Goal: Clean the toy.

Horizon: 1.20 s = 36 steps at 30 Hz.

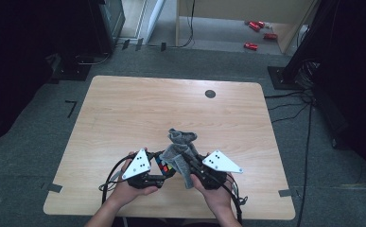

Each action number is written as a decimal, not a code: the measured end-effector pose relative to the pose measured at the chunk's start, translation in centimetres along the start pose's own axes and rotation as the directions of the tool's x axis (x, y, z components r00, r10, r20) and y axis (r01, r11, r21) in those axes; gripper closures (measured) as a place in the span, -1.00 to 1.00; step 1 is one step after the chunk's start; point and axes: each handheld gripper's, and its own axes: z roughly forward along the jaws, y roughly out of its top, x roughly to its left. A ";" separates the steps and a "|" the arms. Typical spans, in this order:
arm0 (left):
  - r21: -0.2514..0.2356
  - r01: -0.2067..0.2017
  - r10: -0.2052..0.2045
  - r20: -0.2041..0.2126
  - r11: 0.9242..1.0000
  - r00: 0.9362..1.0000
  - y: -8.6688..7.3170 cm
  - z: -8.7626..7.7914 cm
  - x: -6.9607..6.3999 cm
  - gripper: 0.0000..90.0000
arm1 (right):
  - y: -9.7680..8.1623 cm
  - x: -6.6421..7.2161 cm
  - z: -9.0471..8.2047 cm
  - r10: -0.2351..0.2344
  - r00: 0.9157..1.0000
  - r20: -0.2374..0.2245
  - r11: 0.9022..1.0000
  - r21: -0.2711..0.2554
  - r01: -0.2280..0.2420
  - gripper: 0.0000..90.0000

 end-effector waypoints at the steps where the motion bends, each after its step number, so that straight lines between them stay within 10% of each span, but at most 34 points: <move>1: -0.007 0.007 -0.007 0.004 1.000 1.000 0.0 0.0 0.0 -0.25 | 0.0 -0.3 0.0 0.007 1.000 0.009 1.000 0.008 -0.007 0.80; 5: 0.008 0.003 -0.003 -0.012 1.000 1.000 -0.1 0.1 0.1 -0.25 | 0.7 -0.5 -0.9 0.071 0.997 0.020 0.997 -0.024 -0.070 0.80; 12: 0.035 -0.018 0.018 -0.011 0.999 1.000 -0.2 0.7 -0.6 -0.25 | 1.6 2.3 -1.1 -0.046 0.997 -0.056 0.998 -0.053 0.043 0.80; 23: -0.016 0.000 -0.001 -0.027 1.000 1.000 0.0 -0.4 0.3 -0.25 | 0.2 0.2 -0.3 -0.007 0.999 0.047 1.000 -0.004 0.007 0.79; 30: 0.048 -0.051 0.054 -0.071 0.998 0.996 -0.8 0.6 -0.3 -0.25 | 1.2 1.9 -1.0 -0.018 1.000 -0.017 0.998 -0.056 0.017 0.76; 36: 0.005 -0.068 0.068 -0.061 0.998 0.996 -0.4 0.3 -0.8 -0.25 | 0.4 2.4 -0.2 -0.026 0.999 -0.021 1.000 -0.019 0.025 0.78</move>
